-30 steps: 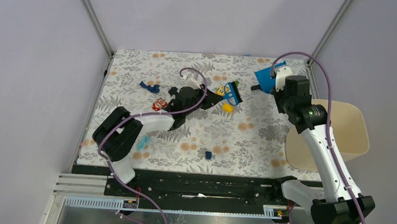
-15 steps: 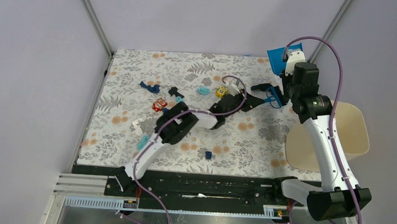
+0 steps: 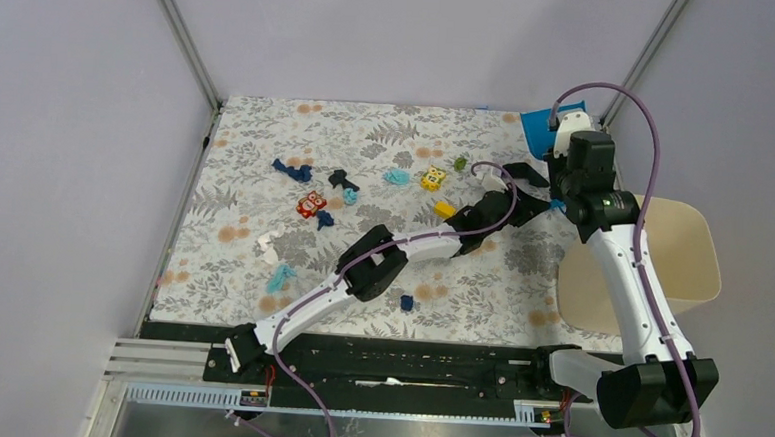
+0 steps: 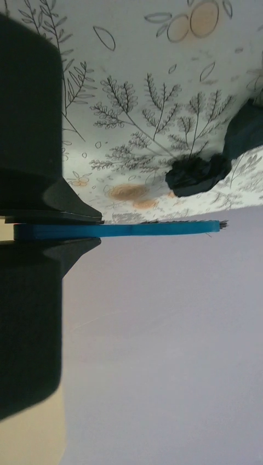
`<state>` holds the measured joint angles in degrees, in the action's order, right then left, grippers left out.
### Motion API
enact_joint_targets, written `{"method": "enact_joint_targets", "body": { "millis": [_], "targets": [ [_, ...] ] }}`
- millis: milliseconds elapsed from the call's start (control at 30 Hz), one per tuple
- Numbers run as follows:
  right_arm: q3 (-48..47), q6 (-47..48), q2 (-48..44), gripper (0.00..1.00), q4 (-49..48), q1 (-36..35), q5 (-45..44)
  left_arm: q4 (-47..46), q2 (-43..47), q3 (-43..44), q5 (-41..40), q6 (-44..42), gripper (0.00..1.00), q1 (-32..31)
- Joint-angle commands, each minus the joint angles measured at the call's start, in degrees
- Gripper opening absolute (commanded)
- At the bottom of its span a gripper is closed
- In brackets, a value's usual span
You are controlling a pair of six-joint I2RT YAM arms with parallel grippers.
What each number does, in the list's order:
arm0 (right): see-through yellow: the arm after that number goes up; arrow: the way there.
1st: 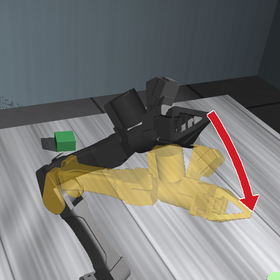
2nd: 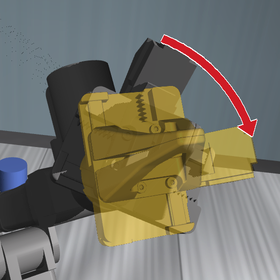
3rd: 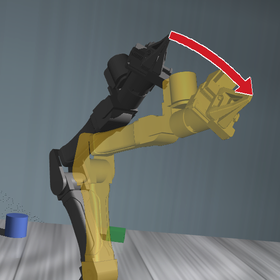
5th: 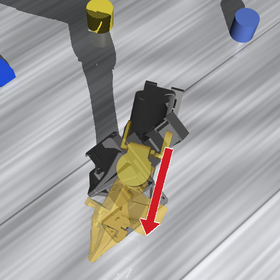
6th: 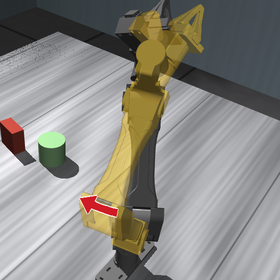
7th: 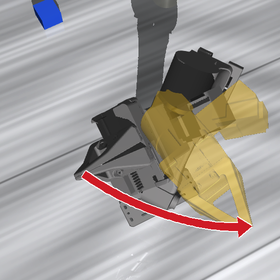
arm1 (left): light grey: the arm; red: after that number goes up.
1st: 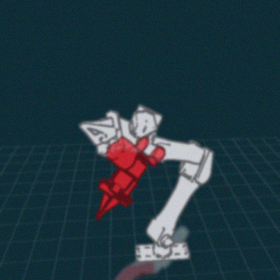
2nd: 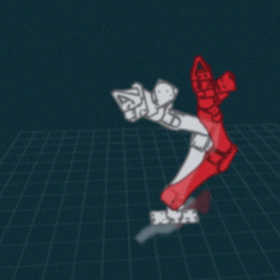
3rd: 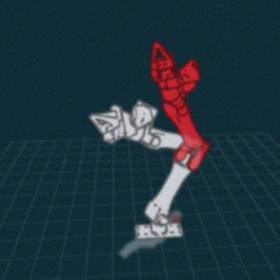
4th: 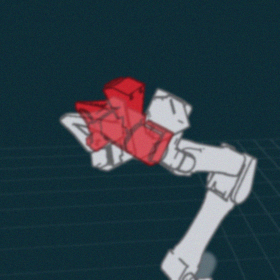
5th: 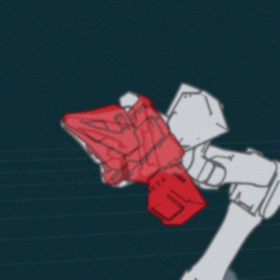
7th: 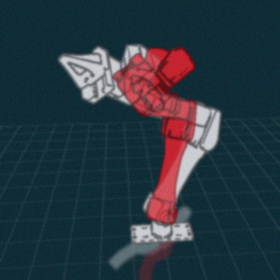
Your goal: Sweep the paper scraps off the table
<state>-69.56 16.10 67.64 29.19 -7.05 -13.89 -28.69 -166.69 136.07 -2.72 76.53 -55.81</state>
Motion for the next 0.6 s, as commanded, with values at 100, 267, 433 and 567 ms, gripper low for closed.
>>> {"method": "enact_joint_targets", "body": {
  "millis": [100,267,433,567],
  "targets": [
    [0.2,-3.2,-1.6,0.0,-1.2,0.3,2.6,17.0,7.0,-0.8,-9.6,7.8,0.0,-0.6],
    [-0.1,-1.6,-2.6,0.0,1.4,0.3,4.7,18.4,17.1,-14.5,-11.0,7.3,0.0,-0.4],
    [-2.7,1.1,-1.8,0.0,8.4,0.3,5.4,16.9,26.6,-29.2,-10.0,4.5,0.0,1.5],
    [-3.6,3.7,-2.5,0.0,12.5,0.3,6.1,13.5,35.4,-45.4,-4.0,8.0,0.0,3.9]
  ]
}}
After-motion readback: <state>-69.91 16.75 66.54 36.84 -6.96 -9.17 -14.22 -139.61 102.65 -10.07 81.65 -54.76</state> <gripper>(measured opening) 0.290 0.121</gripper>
